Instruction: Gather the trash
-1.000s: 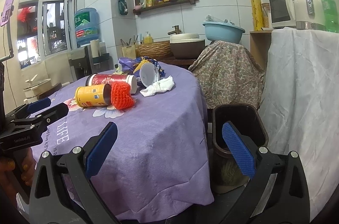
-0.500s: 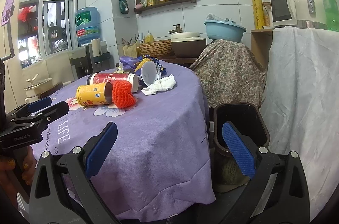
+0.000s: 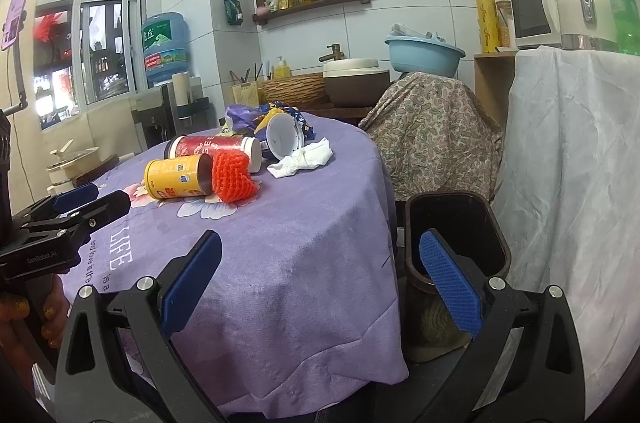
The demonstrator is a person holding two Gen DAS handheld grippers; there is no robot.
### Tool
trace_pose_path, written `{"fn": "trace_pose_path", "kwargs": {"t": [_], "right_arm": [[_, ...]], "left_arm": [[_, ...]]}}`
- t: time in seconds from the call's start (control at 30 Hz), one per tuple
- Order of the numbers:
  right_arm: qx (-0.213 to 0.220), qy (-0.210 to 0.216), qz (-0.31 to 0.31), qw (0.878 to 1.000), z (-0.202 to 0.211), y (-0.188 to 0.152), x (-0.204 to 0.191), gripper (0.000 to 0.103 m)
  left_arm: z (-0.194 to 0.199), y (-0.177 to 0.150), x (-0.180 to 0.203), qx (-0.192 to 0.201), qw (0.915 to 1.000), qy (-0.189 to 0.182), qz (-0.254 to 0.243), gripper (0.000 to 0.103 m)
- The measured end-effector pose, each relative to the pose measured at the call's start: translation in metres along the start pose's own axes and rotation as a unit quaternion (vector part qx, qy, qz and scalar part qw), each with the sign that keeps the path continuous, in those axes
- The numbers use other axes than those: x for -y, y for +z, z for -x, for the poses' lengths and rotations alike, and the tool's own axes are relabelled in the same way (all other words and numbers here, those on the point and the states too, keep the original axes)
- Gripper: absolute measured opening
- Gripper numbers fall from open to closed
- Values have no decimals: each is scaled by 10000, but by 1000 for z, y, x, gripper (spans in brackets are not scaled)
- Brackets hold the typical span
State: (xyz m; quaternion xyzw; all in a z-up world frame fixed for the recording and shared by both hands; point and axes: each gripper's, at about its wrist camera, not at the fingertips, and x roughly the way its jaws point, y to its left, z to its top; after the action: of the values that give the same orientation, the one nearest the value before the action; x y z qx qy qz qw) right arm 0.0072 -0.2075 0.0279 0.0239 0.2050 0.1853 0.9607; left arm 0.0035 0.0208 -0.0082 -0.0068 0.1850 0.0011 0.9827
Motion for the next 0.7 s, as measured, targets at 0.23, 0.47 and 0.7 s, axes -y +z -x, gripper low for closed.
{"fn": "trace_pose_path", "kwargs": {"t": [0.23,0.47,0.7], "right_arm": [[-11,9,-1,10000,-1,1,0,98],[-14,17,-2,10000,-2,0,0,98],[-50,23,3,10000,-3,-2,0,98]], "left_arm": [[1,0,1,-3,10000,10,-15,98],[1,2,3,-19,10000,7,-28,98],[1,1,3,-41,10000,0,-47,98]]}}
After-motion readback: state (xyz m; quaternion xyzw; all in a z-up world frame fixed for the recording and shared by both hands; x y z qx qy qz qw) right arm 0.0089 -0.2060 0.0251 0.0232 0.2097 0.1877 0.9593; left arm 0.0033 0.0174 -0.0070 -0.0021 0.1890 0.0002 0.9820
